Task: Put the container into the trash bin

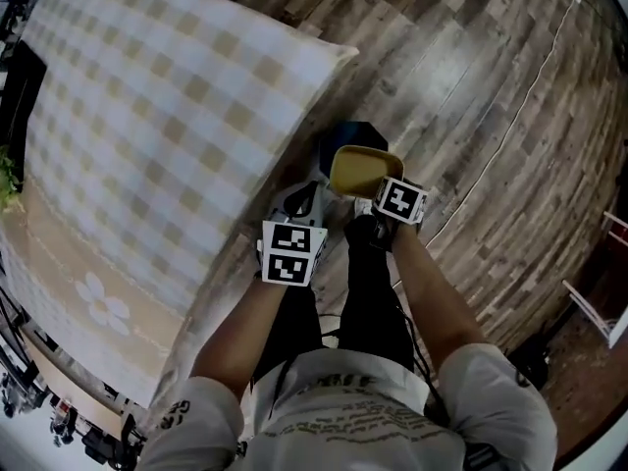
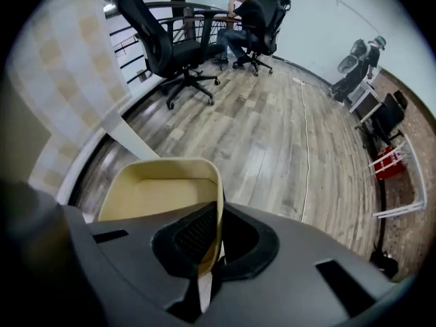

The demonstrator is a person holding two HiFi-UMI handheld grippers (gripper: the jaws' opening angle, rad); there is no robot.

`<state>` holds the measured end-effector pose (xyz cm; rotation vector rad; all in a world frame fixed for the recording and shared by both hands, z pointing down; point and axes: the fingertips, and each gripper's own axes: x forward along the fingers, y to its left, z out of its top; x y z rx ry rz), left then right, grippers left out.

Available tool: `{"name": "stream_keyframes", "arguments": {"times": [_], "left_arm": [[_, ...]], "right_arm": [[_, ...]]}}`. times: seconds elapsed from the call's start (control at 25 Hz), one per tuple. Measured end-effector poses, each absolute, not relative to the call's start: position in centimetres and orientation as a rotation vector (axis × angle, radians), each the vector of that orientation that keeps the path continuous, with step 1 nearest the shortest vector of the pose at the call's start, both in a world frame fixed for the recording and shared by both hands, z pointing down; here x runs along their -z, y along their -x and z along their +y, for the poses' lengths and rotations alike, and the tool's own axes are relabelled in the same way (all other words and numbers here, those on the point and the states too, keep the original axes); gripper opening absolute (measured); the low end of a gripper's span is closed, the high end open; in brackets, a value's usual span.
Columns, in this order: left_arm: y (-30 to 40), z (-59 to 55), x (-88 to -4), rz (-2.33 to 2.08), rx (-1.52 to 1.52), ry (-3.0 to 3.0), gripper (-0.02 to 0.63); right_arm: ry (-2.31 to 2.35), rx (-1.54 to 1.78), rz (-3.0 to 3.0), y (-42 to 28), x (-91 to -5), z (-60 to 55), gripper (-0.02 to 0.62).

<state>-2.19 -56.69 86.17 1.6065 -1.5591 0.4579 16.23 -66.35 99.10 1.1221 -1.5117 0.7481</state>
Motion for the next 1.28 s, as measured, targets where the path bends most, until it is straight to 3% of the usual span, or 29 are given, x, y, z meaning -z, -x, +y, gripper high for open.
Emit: {"name": "stream_keyframes", "arguments": {"times": [0.36, 0.76, 1.0, 1.28], "left_arm": [[1.4, -51.9, -91.8, -1.479, -0.507, -1.644, 0.006], [-1.6, -55.0, -95.8, -1.361, -0.588, -1.685, 0.006], [-1.5, -55.5, -95.5, -1.365, -0.601, -1.702, 0.006], [-2.3, -55.3, -95.0, -1.376, -0.575, -1.699, 0.006]], "right_arm": [[-1.185, -0.551, -1.423, -18.0, -108.3, -63.5, 0.006], [-1.205, -0.509, -1.406, -18.4, -113.6, -68.2, 0.011], [-1.163, -0.604, -1.506, -16.1, -113.4, -67.4, 0.102], [-1.136, -0.672, -1.594, -15.0, -112.3, -66.3, 0.114]]}}
